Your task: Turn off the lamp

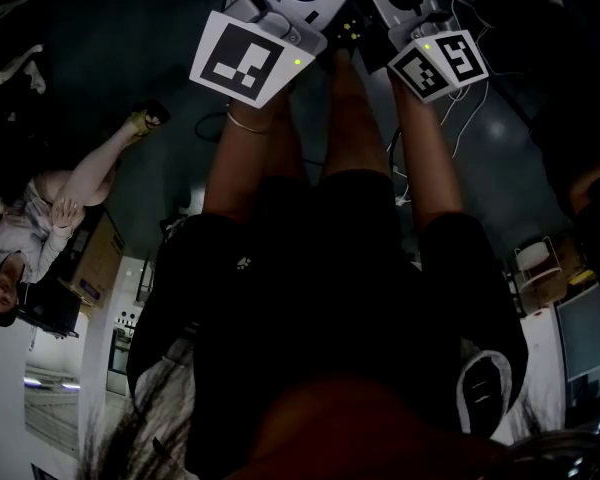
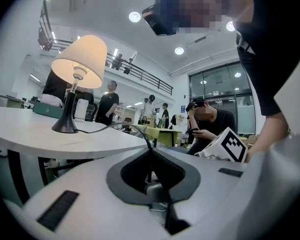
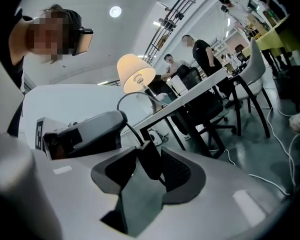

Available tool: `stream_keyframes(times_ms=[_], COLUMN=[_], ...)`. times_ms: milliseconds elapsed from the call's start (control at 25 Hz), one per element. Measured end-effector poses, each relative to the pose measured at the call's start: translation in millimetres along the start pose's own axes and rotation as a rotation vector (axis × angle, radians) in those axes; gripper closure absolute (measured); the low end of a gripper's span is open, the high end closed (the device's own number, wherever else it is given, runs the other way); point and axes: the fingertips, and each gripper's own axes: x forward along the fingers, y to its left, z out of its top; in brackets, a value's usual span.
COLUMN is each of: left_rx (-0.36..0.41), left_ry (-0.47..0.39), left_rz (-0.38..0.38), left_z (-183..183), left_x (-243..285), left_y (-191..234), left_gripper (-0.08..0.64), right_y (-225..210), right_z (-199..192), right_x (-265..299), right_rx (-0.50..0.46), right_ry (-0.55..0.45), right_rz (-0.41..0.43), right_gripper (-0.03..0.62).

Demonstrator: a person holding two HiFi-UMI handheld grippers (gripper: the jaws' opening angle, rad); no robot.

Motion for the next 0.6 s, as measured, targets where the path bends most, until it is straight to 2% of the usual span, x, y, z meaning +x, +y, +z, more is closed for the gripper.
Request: stream_keyframes(times_ms=[360, 520, 600], left_rx=[0.031, 0.037, 0.033], left_ry=[0.023, 0.021, 0.016], left_rz=[0.005, -0.002, 0.001], left_z=[-0.2, 0.8, 1.7], left_x=[1.0, 3.5, 3.7], left_y=[0.5, -3.4, -3.2], left_gripper=[0.538, 0.538, 0.538], right_y=[1.5, -0.7, -1.6], right_z=[-2.3, -3.0, -1.0], right_x=[10.4, 12.2, 10.8], right_rx=[0.009, 0.027, 0.043], right_ry=[0.013, 0.013, 0.000], right_rz=[0.007, -0.018, -0.019], right_gripper=[0.468, 0.471, 0.497])
